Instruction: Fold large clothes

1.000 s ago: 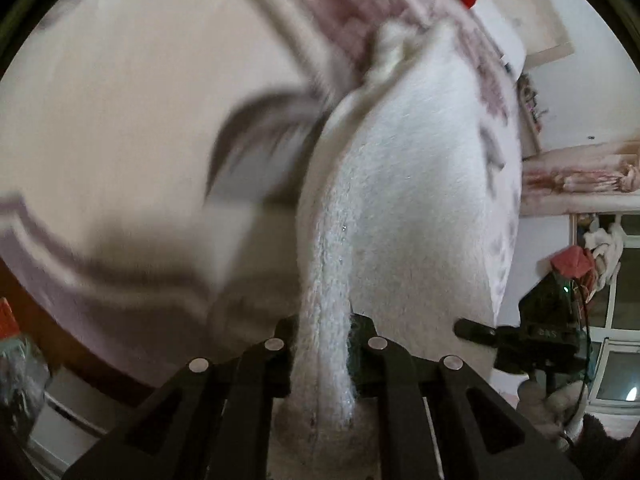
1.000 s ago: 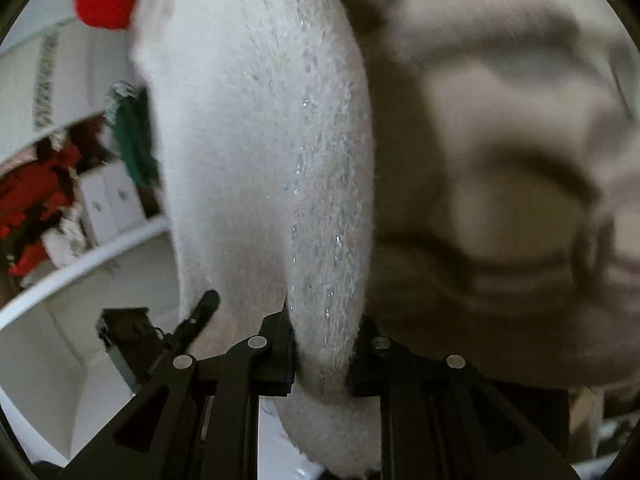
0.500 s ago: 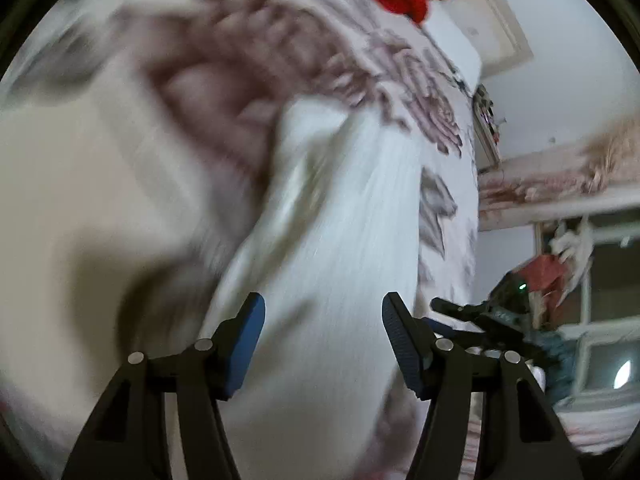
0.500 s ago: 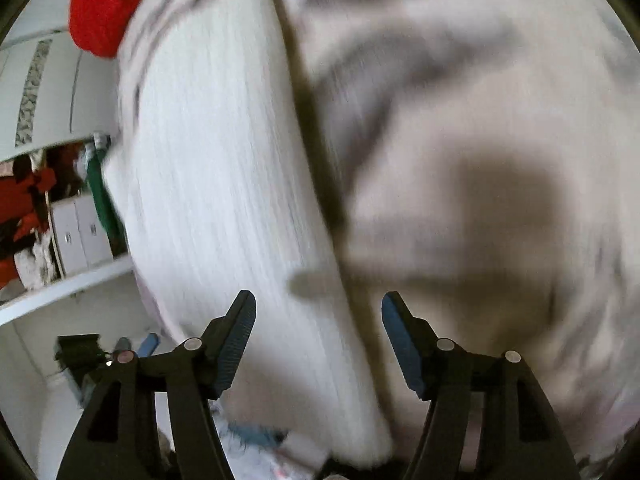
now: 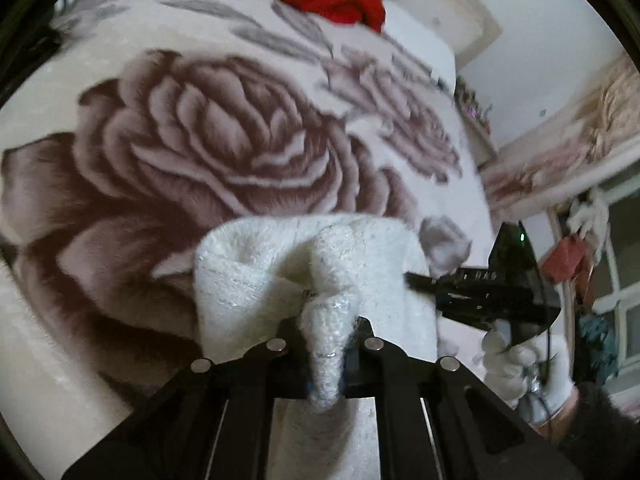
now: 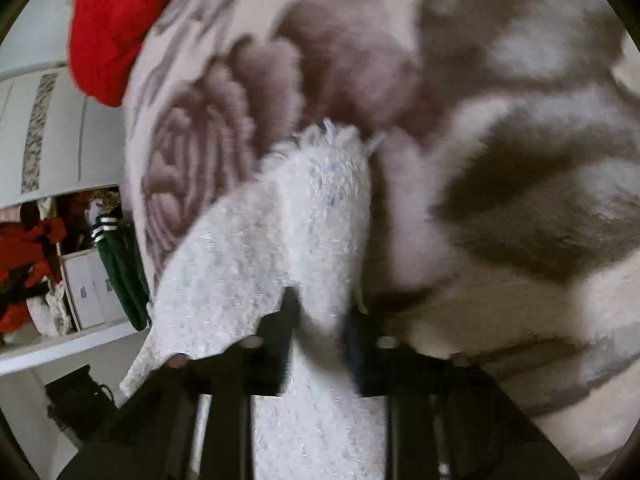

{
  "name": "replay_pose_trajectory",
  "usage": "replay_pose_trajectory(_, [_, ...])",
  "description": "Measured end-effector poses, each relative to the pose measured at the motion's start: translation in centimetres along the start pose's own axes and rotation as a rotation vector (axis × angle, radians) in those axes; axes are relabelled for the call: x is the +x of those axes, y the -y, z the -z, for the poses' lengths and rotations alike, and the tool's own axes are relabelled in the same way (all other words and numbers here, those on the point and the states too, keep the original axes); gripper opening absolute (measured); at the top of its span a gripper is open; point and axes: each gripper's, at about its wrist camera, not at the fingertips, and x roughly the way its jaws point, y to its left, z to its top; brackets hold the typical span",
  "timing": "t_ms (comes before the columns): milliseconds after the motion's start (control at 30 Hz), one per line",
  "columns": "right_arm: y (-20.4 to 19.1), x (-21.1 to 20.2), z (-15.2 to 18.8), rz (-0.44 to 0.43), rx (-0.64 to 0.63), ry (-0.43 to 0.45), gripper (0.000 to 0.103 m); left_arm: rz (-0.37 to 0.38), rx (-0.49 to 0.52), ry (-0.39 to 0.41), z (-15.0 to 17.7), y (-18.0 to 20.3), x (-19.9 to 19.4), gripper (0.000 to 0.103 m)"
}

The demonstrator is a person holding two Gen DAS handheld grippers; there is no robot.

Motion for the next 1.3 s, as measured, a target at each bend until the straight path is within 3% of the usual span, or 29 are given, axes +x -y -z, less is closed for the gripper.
replay_pose_trajectory(167, [-4.4,-2.1,2.6,-0.026,-0.091,0.088,0.008,0.015,-0.121,0.053,-2.1,-2.9,0.0,0.006])
replay_pose_trajectory(267, [-5.3,-2.2,1.7,0.012,-0.109,0.104,0.008,0.005,-0.168,0.018,-3.4,-5.2,2.7,0.006])
replay_pose_trajectory(367, [-4.9,-0.3,0.2,0.075,-0.096,0.097,0.008,-0.006,-0.161,-0.067,-3.8,-7.1,6.0,0.006])
replay_pose_trajectory(500, [-4.6,2.2,-0.5,0.149,-0.113,0.059,0.008,0.014,-0.152,-0.129,-3.2,-8.1,7.1,0.012])
replay_pose_trajectory(567, [-5.3,2.5,-0.6,0.155,-0.109,0.042,0.016,0.034,-0.164,-0.138,-3.2,-7.8,5.9,0.017])
replay_pose_trajectory(600, [-5.3,2.1,-0.5,0.154,-0.102,0.04,0.02,0.042,-0.178,-0.139,-3.1,-7.7,5.3,0.025])
replay_pose_trajectory(667, [-5.5,0.9,-0.1,0.133,-0.1,-0.001,0.043,0.066,-0.203,-0.135,-2.5,-7.4,3.1,0.04])
replay_pose_trajectory(733, [-5.5,-0.9,1.1,0.111,-0.113,-0.013,0.053,0.089,-0.206,-0.114,-1.1,-7.0,0.5,0.053])
replay_pose_trajectory(833, [-5.1,-4.5,4.9,0.09,-0.173,-0.025,0.054,0.061,-0.183,-0.109,3.0,-6.0,-3.4,0.055])
replay_pose_trajectory(967, [-1.8,-7.1,13.5,0.11,-0.189,-0.098,0.056,-0.046,-0.194,-0.169,11.0,-6.1,-6.3,0.055])
replay_pose_trajectory(1033, [0.8,-6.8,18.1,0.141,-0.155,-0.158,0.056,-0.129,-0.205,-0.231,16.0,-6.4,-6.9,0.055])
replay_pose_trajectory(1133, [5.0,-5.4,24.9,0.197,-0.095,-0.244,0.056,-0.162,-0.265,-0.301,21.8,-6.9,-6.8,0.055])
replay_pose_trajectory(1233, [8.6,-3.4,30.1,0.2,-0.017,-0.331,0.056,-0.159,-0.308,-0.285,25.3,-6.7,-7.4,0.052])
replay_pose_trajectory(1267, [9.6,-3.0,31.5,0.204,0.003,-0.338,0.056,-0.169,-0.301,-0.258,26.0,-6.4,-7.8,0.049])
replay_pose_trajectory(1300, [10.0,-2.9,32.4,0.204,0.009,-0.336,0.056,-0.178,-0.289,-0.232,26.4,-6.0,-8.2,0.029])
